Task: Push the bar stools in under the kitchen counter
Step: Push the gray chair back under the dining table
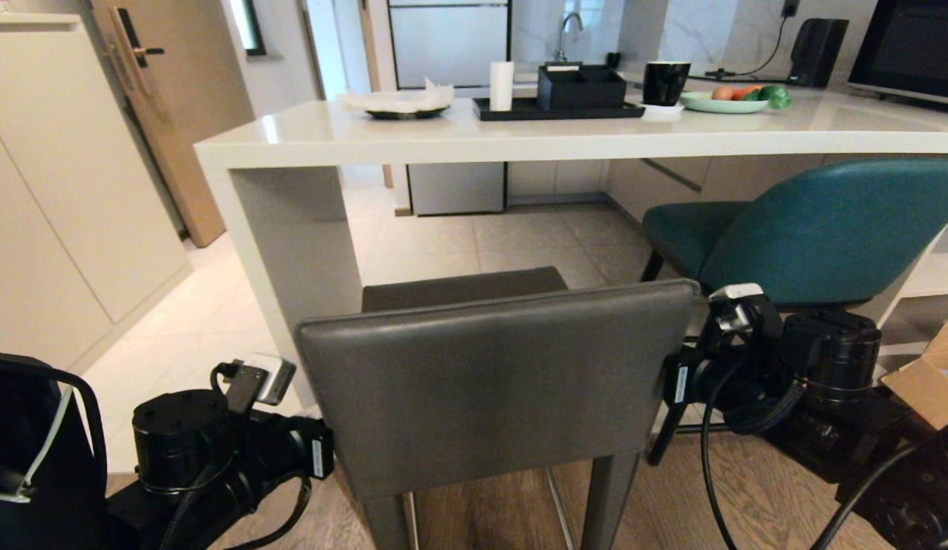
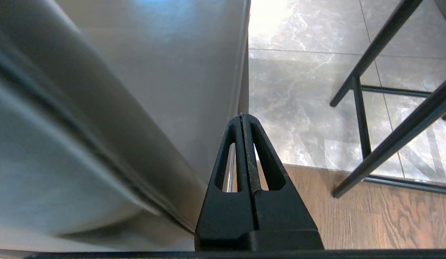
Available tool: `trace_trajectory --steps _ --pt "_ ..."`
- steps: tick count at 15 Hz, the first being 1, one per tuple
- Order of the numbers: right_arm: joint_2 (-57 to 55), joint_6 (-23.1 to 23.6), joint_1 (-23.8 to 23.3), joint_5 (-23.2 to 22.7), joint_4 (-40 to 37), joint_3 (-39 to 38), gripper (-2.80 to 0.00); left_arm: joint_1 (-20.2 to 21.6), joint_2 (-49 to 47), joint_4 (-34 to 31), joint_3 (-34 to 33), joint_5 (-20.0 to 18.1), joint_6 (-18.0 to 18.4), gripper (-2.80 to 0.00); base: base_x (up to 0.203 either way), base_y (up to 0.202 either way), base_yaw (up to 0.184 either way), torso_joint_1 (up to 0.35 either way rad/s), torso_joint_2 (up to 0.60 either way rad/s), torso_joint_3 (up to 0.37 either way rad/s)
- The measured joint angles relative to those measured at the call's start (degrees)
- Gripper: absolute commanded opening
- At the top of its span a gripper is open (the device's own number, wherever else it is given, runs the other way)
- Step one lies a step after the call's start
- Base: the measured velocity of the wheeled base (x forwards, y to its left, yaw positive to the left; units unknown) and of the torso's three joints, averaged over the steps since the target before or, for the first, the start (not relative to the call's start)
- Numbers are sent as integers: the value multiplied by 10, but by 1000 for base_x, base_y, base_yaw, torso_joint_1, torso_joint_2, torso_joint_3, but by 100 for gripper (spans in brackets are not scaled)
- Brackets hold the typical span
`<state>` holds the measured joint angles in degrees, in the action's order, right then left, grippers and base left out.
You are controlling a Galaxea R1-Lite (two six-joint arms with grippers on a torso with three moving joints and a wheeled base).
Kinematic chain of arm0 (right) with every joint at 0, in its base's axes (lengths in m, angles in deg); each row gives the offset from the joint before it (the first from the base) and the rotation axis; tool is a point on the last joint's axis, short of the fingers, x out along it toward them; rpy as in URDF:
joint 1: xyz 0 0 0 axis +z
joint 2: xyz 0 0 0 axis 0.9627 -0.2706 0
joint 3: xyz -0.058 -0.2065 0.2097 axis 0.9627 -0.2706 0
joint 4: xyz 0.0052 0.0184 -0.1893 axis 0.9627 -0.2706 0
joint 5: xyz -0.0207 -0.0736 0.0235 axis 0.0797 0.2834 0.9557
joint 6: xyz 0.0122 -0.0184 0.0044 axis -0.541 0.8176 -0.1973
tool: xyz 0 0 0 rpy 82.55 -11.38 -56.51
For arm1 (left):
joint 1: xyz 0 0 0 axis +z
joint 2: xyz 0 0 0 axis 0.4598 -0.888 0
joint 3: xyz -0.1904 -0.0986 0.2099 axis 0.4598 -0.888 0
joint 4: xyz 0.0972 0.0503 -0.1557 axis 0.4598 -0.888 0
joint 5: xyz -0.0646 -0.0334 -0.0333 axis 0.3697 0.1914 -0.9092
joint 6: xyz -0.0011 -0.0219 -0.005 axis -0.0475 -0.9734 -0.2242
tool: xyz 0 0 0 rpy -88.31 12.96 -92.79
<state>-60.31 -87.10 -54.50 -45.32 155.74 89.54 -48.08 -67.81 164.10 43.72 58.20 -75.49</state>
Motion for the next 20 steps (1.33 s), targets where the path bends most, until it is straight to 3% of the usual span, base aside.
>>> trace_trajectory --steps 3,8,10,14,20 --pt "-10 0 7 1 2 11 -280 -16 -2 -2 17 3 1 -280 0 0 0 0 0 0" --pt "-17 -1 4 6 18 11 -280 -77 -19 1 56 50 -1 -280 0 0 0 0 0 0" --pt "-18 -1 0 6 20 10 -280 -87 -26 2 63 50 -1 -280 0 0 0 0 0 0" --pt "-20 -1 -3 0 21 7 -280 -85 -40 4 78 49 0 -280 0 0 0 0 0 0" --pt "-21 0 5 -17 35 -11 -280 -34 -66 11 164 45 5 -280 0 0 0 0 0 0"
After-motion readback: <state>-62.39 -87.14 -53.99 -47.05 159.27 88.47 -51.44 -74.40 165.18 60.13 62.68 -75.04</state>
